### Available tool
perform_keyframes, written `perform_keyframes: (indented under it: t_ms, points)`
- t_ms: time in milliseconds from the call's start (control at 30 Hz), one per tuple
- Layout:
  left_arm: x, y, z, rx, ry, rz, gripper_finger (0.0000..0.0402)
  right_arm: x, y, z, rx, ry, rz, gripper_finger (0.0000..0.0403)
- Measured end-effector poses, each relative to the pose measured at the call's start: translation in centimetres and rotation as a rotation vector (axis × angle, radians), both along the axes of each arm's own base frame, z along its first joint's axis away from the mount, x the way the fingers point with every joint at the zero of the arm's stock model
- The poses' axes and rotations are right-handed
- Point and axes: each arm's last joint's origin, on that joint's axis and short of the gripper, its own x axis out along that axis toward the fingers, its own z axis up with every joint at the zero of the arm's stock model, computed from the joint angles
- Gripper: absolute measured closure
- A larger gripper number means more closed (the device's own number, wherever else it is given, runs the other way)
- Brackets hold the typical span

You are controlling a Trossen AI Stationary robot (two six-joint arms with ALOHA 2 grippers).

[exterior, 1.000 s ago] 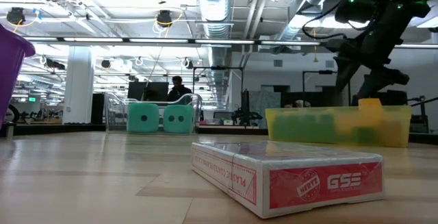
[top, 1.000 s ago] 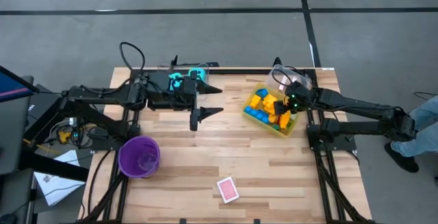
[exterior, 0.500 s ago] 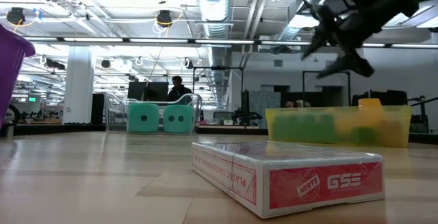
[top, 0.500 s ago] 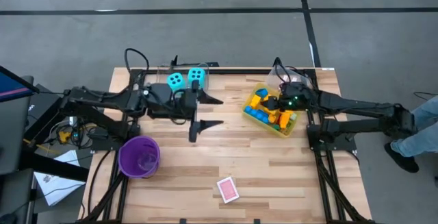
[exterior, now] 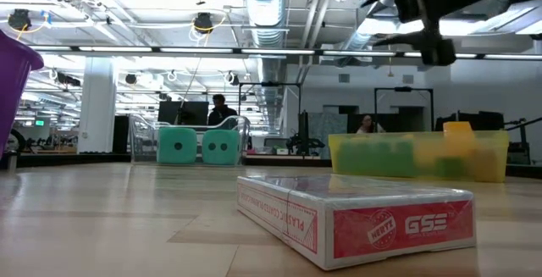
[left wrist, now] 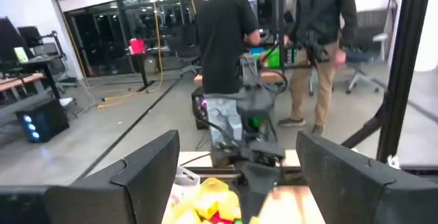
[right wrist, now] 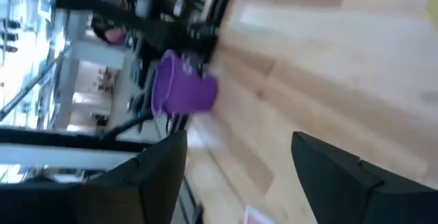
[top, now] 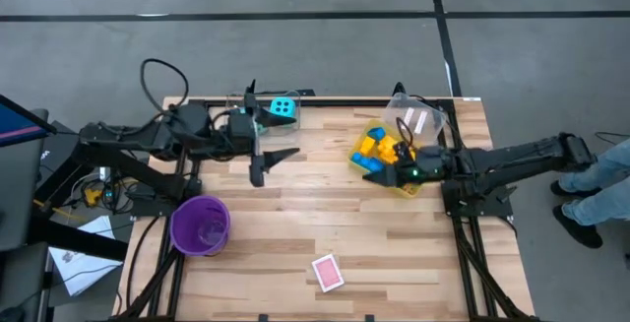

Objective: Pick & Place Toys
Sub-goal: Put the red deck of cards into the white bin

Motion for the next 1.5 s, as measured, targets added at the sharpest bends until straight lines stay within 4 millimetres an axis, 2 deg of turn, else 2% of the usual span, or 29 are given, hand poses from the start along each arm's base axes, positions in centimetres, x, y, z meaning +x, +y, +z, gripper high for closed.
perform_keyframes:
  t_ms: [167, 400, 533, 733, 900, 1067, 1267, 1367, 1500]
  points:
    - [-0.9, -0.5, 0.6, -0.041, -0.033, -0.026, 0.0115, 0.6, 2.9, -0.1, 0.014, -0.029, 0.108, 0.0148]
    - [-0.7, -1.3, 0.3, -0.122, -0.035, -0.049, 0.0115, 2.3, 6.5, -0.9, 0.042, -0.104, 0.242, 0.0148]
    - [-0.5, -1.9, 0.3, -0.171, -0.045, -0.067, 0.0115, 3.8, 8.6, -1.5, 0.093, -0.196, 0.292, 0.0148]
    - [-0.5, -2.5, 0.6, -0.208, -0.086, -0.09, 0.0115, 6.3, 11.4, -1.5, 0.177, -0.499, 0.352, 0.0147]
    - [-0.6, -2.9, 0.7, -0.211, -0.093, -0.105, 0.0115, 9.0, 14.0, -2.1, 0.194, -0.501, 0.44, 0.0147]
    - [-0.8, -3.2, 0.7, -0.175, -0.086, -0.117, 0.0115, 11.5, 16.5, -3.4, 0.204, -0.361, 0.478, 0.0147]
    - [-1.4, -3.6, 0.4, -0.118, -0.029, -0.136, 0.0115, 12.9, 18.6, -6.6, 0.293, 0.173, 0.374, 0.0148]
    - [-2.1, -3.8, 0.2, -0.105, 0.021, -0.149, 0.0115, 13.8, 19.7, -6.2, 0.302, 0.321, 0.31, 0.0148]
    - [-3.1, -3.9, -0.1, -0.09, 0.079, -0.164, 0.0115, 15.5, 20.5, -4.8, 0.273, 0.422, 0.227, 0.0148]
